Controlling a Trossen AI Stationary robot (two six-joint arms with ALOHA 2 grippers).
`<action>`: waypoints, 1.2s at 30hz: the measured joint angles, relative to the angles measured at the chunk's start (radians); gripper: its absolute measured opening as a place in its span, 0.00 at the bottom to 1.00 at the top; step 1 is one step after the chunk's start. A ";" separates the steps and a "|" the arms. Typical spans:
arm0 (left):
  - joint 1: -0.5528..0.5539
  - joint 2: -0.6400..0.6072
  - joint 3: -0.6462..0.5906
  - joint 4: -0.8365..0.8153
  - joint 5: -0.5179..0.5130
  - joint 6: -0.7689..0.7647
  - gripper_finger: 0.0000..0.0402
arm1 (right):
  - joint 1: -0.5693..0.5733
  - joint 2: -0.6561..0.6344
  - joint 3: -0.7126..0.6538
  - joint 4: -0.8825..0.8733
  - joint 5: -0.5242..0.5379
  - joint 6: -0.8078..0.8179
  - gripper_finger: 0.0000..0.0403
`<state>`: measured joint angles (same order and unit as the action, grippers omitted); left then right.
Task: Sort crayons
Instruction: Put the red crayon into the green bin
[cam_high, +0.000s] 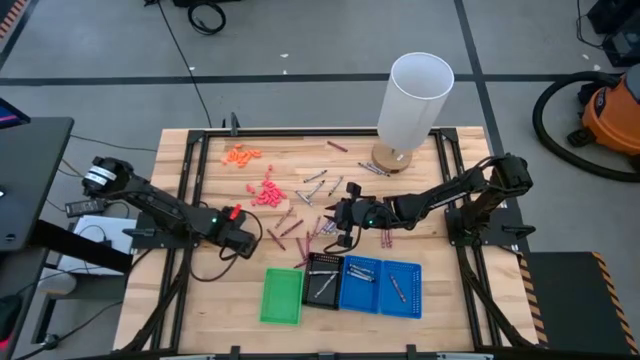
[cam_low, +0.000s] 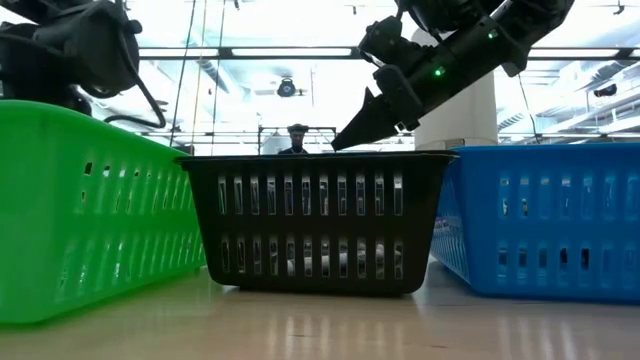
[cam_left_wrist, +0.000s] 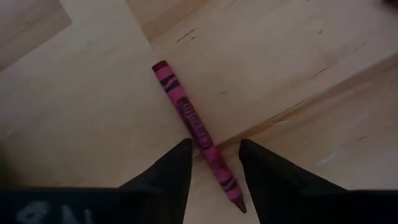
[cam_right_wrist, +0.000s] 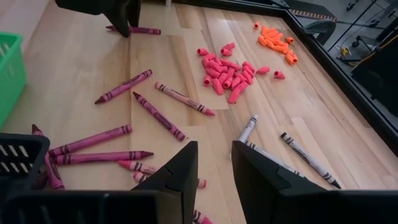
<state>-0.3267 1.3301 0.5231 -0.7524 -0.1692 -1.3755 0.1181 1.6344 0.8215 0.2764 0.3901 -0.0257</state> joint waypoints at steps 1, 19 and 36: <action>0.000 0.001 0.003 -0.002 0.003 0.016 0.35 | 0.000 0.000 0.000 0.000 0.000 0.000 0.26; -0.007 0.006 0.036 -0.004 -0.029 0.221 0.04 | 0.000 0.000 0.000 0.006 0.000 -0.003 0.26; -0.115 0.006 0.146 0.236 -0.422 0.574 0.04 | 0.000 -0.035 0.000 -0.092 0.052 -0.003 0.26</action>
<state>-0.4417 1.3358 0.6690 -0.5161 -0.5911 -0.8017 0.1177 1.5993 0.8219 0.1848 0.4417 -0.0284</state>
